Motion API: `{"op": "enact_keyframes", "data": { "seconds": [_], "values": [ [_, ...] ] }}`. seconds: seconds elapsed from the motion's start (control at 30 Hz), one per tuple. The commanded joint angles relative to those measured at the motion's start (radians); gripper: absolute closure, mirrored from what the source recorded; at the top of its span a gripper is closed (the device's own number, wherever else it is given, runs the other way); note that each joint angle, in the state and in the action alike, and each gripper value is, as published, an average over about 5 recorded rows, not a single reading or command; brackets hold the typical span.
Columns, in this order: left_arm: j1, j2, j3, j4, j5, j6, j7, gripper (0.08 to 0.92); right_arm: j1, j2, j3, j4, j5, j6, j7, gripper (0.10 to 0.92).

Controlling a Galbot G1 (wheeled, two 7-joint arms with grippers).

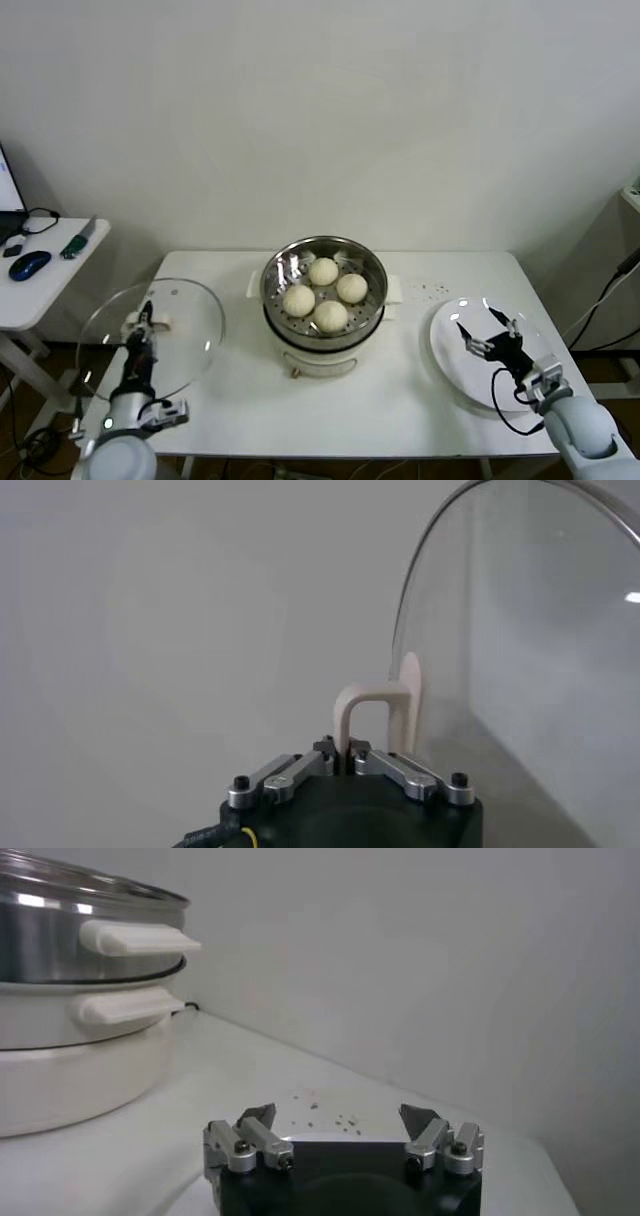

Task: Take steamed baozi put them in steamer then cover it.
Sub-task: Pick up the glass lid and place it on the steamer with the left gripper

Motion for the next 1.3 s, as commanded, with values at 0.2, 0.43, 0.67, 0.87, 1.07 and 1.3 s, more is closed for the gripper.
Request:
{"op": "enact_keyframes", "data": {
  "seconds": [0.2, 0.43, 0.67, 0.87, 1.07, 1.3],
  "values": [
    [-0.143, 0.258, 0.285, -0.232, -0.076, 0.330, 0.082, 0.853, 0.053, -0.008, -0.061, -0.023, -0.018, -0.006, -0.006, 0.203],
    [-0.344, 0.208, 0.501, -0.193, 0.003, 0.401, 0.248, 0.853, 0.093, 0.006, -0.086, -0.069, -0.039, -0.003, -0.018, 0.203],
    [-0.518, 0.076, 0.645, -0.084, 0.088, 0.424, 0.348, 0.853, 0.094, 0.022, -0.085, -0.092, -0.058, 0.006, -0.020, 0.203],
    [-0.608, -0.018, 0.705, 0.009, 0.116, 0.424, 0.354, 0.853, 0.083, 0.018, -0.058, -0.097, -0.063, 0.011, -0.023, 0.203],
    [-0.647, -0.160, 0.750, 0.108, 0.150, 0.424, 0.338, 0.853, 0.059, 0.018, -0.020, -0.095, -0.065, 0.018, -0.029, 0.203],
    [-0.671, -0.260, 0.801, 0.189, 0.170, 0.424, 0.331, 0.853, 0.028, 0.019, 0.032, -0.087, -0.064, 0.029, -0.035, 0.203]
  ]
}}
